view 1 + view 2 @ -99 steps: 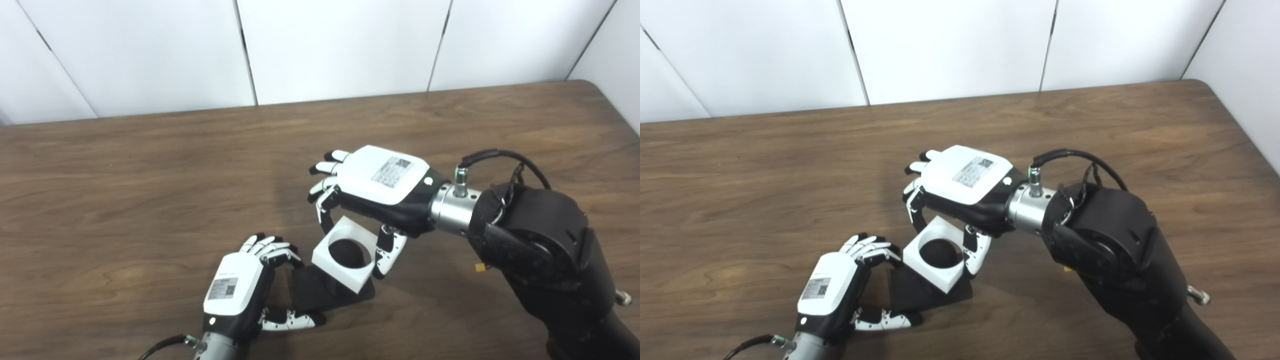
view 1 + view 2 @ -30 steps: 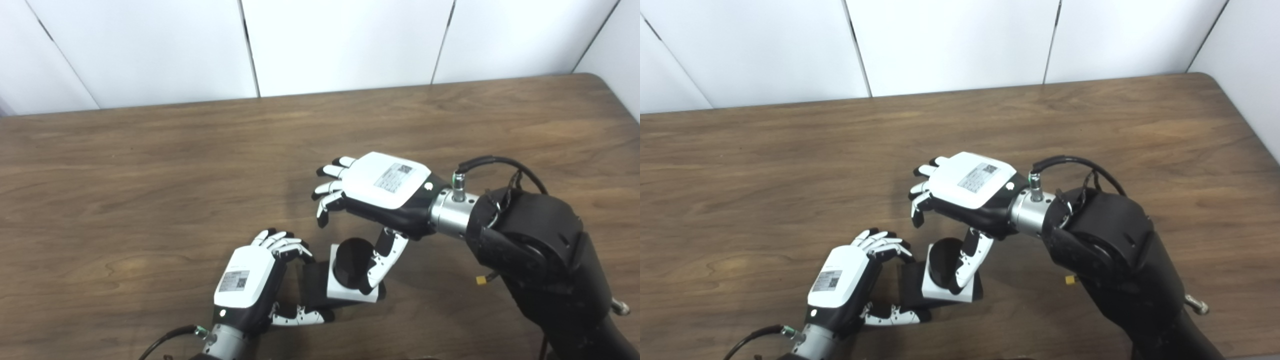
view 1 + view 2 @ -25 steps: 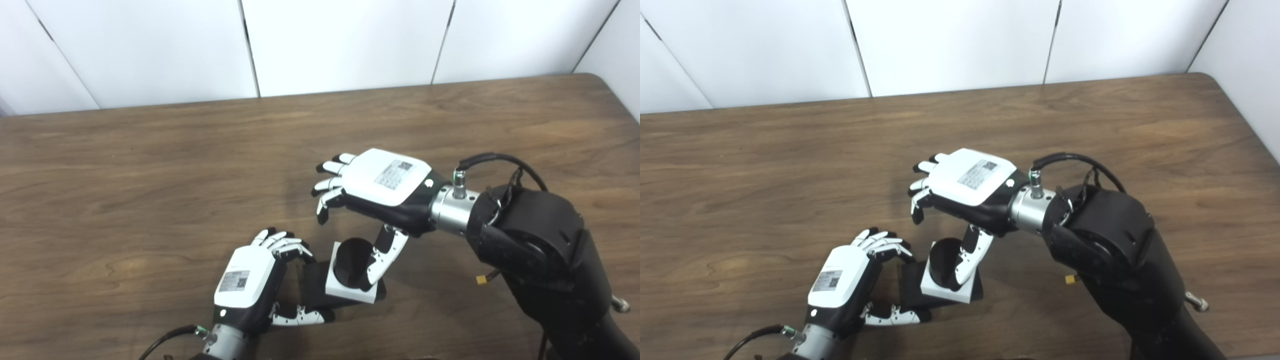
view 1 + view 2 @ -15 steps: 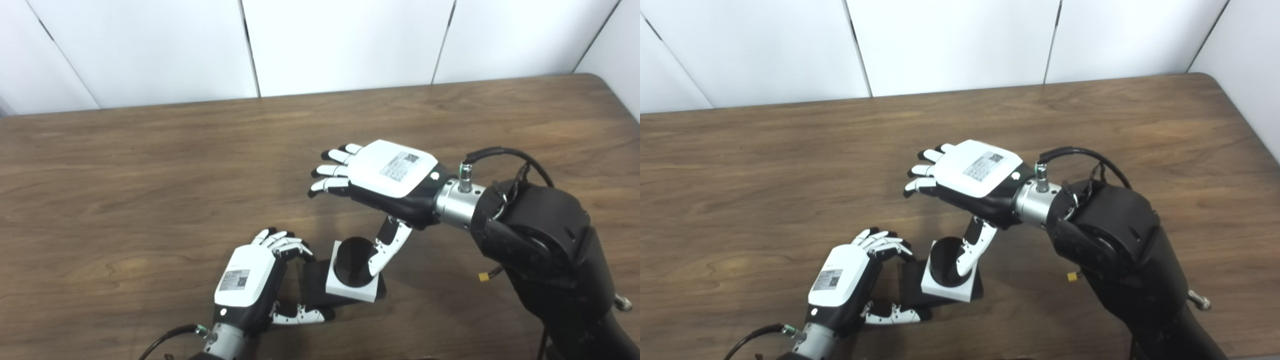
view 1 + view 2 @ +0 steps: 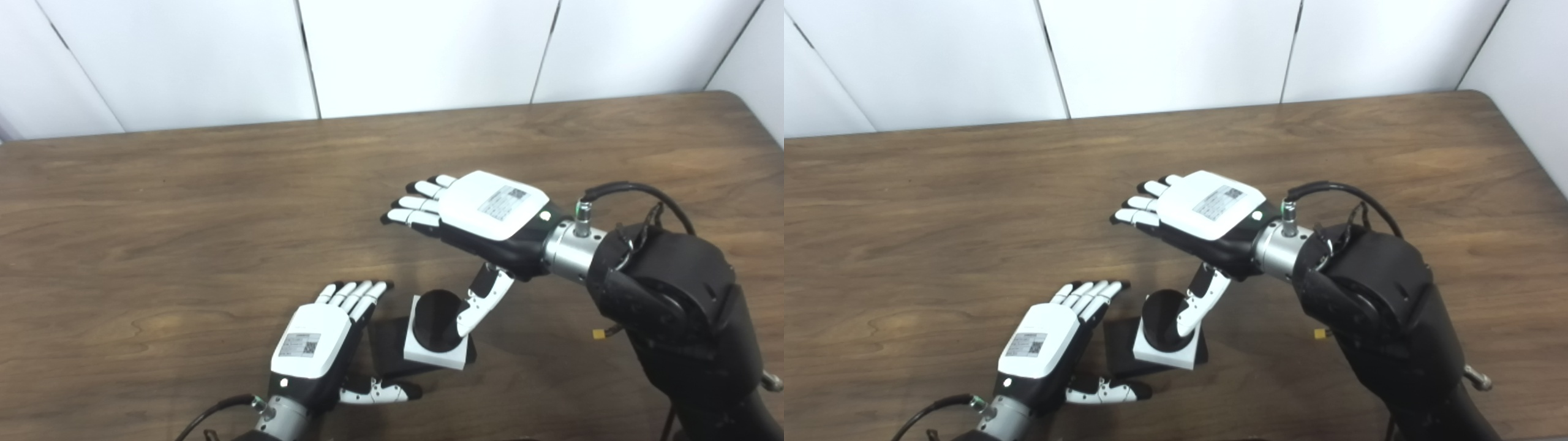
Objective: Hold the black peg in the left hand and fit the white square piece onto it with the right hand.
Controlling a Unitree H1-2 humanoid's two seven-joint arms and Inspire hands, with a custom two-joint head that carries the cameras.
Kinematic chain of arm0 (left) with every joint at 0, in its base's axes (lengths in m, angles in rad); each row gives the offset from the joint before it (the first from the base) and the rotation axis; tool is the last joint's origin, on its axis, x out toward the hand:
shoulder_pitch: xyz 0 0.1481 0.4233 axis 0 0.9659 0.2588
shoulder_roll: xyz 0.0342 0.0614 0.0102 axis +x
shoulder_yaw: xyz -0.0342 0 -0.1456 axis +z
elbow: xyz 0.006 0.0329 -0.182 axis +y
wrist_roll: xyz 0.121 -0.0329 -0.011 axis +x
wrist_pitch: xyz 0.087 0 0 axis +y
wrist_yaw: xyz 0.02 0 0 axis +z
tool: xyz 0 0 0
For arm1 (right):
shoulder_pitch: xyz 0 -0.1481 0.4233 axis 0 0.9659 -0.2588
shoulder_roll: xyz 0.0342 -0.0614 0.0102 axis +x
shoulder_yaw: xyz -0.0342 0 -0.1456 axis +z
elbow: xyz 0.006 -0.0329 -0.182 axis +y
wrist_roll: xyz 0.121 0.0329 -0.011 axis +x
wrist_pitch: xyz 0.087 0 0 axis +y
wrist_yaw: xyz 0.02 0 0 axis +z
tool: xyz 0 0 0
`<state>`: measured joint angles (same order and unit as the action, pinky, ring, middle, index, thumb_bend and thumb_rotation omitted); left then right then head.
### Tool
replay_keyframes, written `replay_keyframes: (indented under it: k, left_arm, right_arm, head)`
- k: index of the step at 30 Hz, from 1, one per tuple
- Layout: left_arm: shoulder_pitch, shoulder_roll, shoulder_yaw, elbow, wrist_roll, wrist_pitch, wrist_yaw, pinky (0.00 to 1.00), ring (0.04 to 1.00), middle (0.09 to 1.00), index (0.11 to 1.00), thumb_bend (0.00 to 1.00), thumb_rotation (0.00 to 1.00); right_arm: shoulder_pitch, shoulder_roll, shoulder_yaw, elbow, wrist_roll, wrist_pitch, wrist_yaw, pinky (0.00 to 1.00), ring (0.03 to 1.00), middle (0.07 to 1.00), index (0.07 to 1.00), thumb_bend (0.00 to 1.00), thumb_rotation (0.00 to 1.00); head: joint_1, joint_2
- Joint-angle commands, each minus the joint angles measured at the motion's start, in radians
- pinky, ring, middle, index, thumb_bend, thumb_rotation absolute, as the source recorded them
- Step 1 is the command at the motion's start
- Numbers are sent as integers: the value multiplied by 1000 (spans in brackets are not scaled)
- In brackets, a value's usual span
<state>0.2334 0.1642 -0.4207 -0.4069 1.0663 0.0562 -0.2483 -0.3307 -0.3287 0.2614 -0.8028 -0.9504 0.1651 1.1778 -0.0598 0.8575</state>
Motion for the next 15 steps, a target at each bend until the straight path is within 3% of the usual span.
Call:
replay_keyframes:
  k: [1, 10, 13, 15]
  left_arm:
    - [-8, 5, 26, -50, -42, 11, -16, 999, 994, 997, 999, 1000, 614]
    - [-3, 29, 84, -116, -122, 21, -94, 1000, 1000, 1000, 1000, 1000, 628]
    - [12, 23, 120, -133, -169, 22, -82, 998, 1000, 1000, 1000, 1000, 655]
    - [26, 0, 166, -135, -255, 20, -42, 973, 990, 1000, 1000, 1000, 708]
  right_arm:
    - [-14, -13, -22, -33, 2, 25, 22, 1000, 1000, 964, 956, 1000, 556]
    - [11, -12, -58, -25, 12, 24, -14, 992, 1000, 956, 947, 1000, 533]
    - [49, -13, -107, -23, 57, 63, -38, 993, 1000, 953, 951, 1000, 566]
    - [91, -11, -156, -21, 113, 116, -56, 999, 1000, 966, 970, 941, 639]
  head:
    - [1, -2]
    - [-1, -16]
    - [-3, -22]
    - [-12, -25]
